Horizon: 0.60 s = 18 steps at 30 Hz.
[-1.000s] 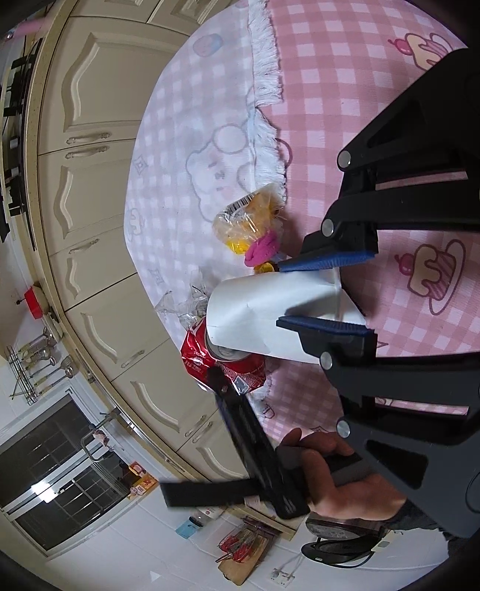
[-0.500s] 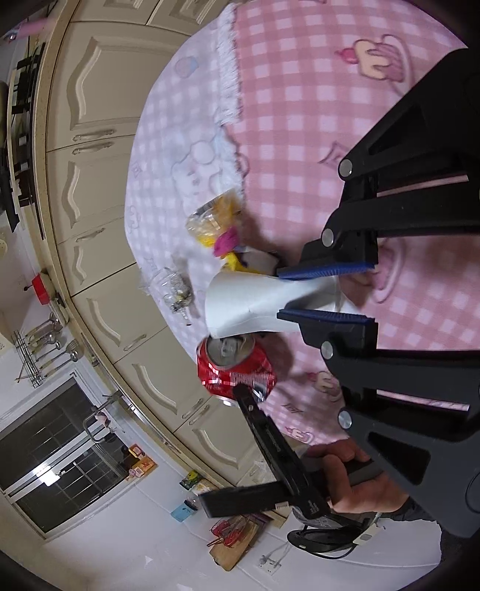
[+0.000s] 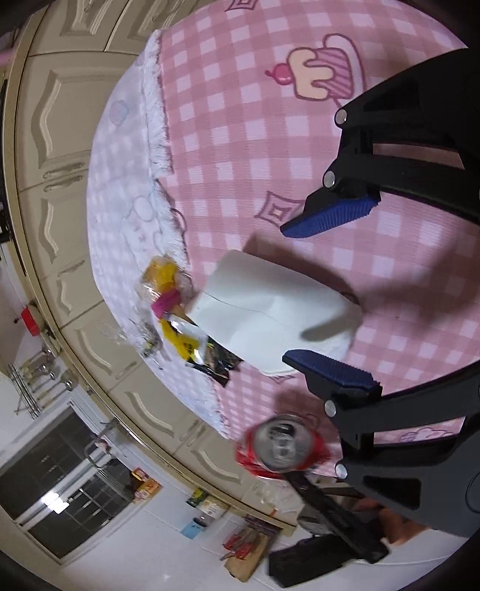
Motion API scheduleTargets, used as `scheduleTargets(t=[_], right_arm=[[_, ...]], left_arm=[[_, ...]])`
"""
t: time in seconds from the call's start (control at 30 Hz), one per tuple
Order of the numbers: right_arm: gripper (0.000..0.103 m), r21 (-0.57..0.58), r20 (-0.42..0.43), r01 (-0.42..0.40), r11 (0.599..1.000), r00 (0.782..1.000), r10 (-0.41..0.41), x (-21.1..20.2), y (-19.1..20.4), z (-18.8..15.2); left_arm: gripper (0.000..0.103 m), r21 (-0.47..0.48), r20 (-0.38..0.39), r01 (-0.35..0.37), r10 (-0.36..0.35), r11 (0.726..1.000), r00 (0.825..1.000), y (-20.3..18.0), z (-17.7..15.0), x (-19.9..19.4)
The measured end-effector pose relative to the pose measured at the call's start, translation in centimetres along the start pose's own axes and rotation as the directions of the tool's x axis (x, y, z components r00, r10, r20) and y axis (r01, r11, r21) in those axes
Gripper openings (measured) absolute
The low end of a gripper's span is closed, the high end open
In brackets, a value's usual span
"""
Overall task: Collect trash
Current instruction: 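Carry the red can and napkin over the blue bin and open both tools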
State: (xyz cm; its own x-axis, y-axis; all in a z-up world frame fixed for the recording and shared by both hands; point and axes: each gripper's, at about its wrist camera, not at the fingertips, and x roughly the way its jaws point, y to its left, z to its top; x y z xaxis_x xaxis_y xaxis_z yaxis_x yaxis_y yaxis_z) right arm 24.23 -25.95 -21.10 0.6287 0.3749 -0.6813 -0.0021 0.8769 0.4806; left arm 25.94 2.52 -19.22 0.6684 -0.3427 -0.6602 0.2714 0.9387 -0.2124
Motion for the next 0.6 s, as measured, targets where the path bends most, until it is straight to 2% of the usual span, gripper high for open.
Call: scheduleTargets(t=[0.1,0.2,0.3,0.6], right_arm=[[0.067,-0.016,-0.011,0.000,1.000,1.000,0.000,1.9,0.7,1.2],[0.050,-0.054,-0.013,-0.004,0.999,1.000,0.003,2.6,1.3,1.4],[0.042,-0.057,0.009,-0.034,0.998,0.999,0.034,1.4,1.6,1.1],[0.041,-0.031,0.091,-0.108,0.994,0.990,0.111,-4.1,0.2,0.0]], left_arm=[[0.017,-0.011,-0.003,-0.001,0.000,1.000,1.000,-0.1,-0.4,-0.3],[0.017,-0.013,-0.007,0.003,-0.003,1.000,1.000,-0.2,-0.7,-0.4],[0.017,-0.003,-0.008,0.001,-0.001,1.000,1.000,-0.5,-0.9,-0.8],[0.017,0.036,0.035,0.024,-0.026,0.999,0.999,-3.4,-0.5,-2.5]])
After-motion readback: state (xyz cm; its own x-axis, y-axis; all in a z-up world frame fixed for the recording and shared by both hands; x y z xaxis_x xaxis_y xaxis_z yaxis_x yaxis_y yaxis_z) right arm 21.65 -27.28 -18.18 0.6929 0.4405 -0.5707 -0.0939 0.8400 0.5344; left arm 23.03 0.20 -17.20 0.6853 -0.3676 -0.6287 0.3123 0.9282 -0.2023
